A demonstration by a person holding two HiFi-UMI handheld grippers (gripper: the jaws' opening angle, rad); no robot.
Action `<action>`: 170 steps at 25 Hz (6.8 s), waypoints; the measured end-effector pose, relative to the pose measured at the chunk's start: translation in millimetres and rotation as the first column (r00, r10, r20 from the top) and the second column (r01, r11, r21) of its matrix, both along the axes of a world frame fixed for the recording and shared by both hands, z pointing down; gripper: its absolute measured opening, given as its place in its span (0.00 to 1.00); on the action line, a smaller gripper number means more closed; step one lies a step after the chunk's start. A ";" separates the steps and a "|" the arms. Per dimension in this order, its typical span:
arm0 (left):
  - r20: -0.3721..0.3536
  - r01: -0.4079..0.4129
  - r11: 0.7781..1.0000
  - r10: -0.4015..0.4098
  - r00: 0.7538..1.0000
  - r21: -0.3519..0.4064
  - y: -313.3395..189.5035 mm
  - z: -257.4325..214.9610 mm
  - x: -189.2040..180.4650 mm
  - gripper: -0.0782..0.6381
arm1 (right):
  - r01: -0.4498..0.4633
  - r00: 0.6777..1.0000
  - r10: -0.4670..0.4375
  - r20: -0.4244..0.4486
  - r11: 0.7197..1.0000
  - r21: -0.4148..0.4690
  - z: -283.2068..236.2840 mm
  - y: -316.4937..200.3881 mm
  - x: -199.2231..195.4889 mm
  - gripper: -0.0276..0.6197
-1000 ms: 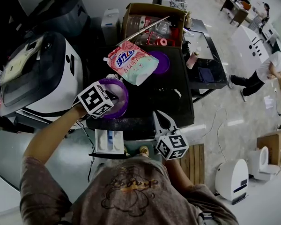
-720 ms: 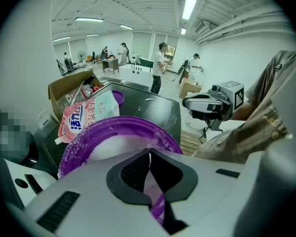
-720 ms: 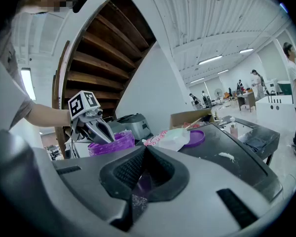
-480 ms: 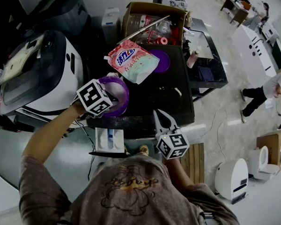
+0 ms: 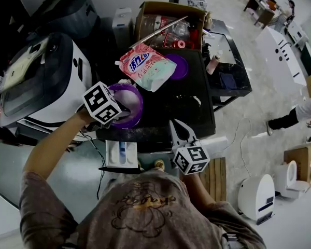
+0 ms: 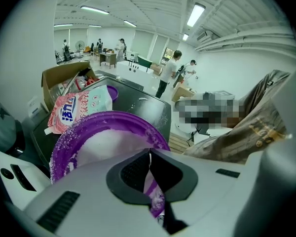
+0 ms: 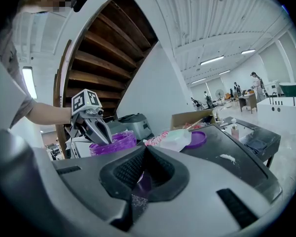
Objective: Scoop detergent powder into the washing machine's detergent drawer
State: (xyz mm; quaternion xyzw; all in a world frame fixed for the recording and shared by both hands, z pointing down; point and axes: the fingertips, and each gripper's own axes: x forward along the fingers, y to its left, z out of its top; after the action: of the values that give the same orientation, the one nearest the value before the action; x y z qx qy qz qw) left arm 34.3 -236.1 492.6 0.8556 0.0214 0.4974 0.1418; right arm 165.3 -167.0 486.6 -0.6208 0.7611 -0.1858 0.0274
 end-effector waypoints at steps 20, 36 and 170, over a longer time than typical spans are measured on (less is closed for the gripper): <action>-0.114 0.126 0.976 -0.147 0.983 -0.177 4.0 -24.8 -20.4 0.14 | 0.033 0.999 -0.033 -0.001 0.999 -0.002 1.8 -7.0 -10.9 0.04; -0.251 0.314 0.872 -0.422 0.871 -0.374 -15.6 -42.3 -37.5 0.14 | 0.064 0.998 -0.064 -0.010 0.998 -0.008 1.5 -12.8 -21.4 0.04; -0.366 0.860 0.478 -0.844 0.392 -0.181 105.9 96.4 -192.8 0.14 | 0.292 0.955 -0.295 -0.033 0.953 -0.079 23.5 57.6 -126.2 0.04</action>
State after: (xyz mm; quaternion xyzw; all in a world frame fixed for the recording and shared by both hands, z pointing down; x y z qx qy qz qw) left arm -158.5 -130.2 589.0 0.8305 -0.3991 0.1652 0.3518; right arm 39.1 -109.4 510.1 -0.5053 0.8380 -0.2019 -0.0403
